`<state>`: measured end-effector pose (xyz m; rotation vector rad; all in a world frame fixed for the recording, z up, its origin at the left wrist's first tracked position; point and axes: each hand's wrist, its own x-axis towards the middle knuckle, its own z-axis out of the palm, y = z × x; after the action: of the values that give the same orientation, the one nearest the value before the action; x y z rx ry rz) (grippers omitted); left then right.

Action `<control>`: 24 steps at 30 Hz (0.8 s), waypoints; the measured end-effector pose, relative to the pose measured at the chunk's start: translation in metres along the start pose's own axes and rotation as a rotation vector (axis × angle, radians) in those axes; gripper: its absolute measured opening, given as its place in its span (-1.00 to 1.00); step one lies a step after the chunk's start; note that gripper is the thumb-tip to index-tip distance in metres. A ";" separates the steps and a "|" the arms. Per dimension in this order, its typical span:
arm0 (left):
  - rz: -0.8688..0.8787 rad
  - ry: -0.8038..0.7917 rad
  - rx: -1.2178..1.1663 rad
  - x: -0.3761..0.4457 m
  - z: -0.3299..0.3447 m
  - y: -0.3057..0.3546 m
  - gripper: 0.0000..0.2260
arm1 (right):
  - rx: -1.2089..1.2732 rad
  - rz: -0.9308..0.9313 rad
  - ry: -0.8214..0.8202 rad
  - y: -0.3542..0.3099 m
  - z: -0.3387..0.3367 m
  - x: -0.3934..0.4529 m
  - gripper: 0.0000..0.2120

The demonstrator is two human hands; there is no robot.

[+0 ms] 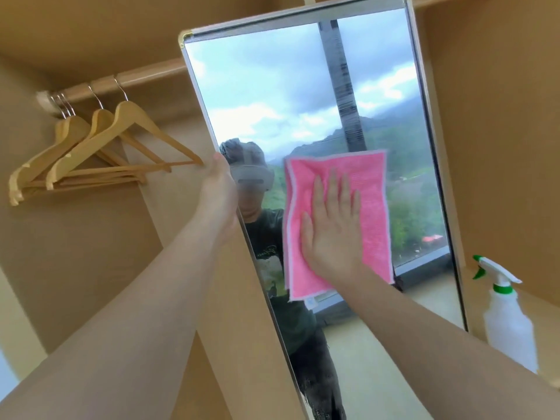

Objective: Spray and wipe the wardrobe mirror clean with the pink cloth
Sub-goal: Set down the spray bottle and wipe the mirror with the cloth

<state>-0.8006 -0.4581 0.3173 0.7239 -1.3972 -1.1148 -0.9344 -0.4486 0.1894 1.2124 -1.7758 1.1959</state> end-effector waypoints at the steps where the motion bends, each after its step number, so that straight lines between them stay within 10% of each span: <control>1: 0.002 0.002 -0.025 0.002 -0.001 -0.001 -0.58 | -0.007 -0.085 -0.019 -0.014 0.007 -0.010 -0.45; 17: 0.041 0.114 0.132 0.003 0.003 -0.003 -0.55 | -0.152 -0.588 -0.111 -0.002 0.018 -0.050 -0.48; 24: 0.007 0.154 0.158 -0.007 0.007 0.002 -0.63 | -0.164 -0.274 -0.063 0.128 -0.009 -0.040 -0.50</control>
<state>-0.8058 -0.4497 0.3174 0.8985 -1.3645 -0.9302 -1.0406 -0.4077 0.1172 1.3559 -1.6522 0.8482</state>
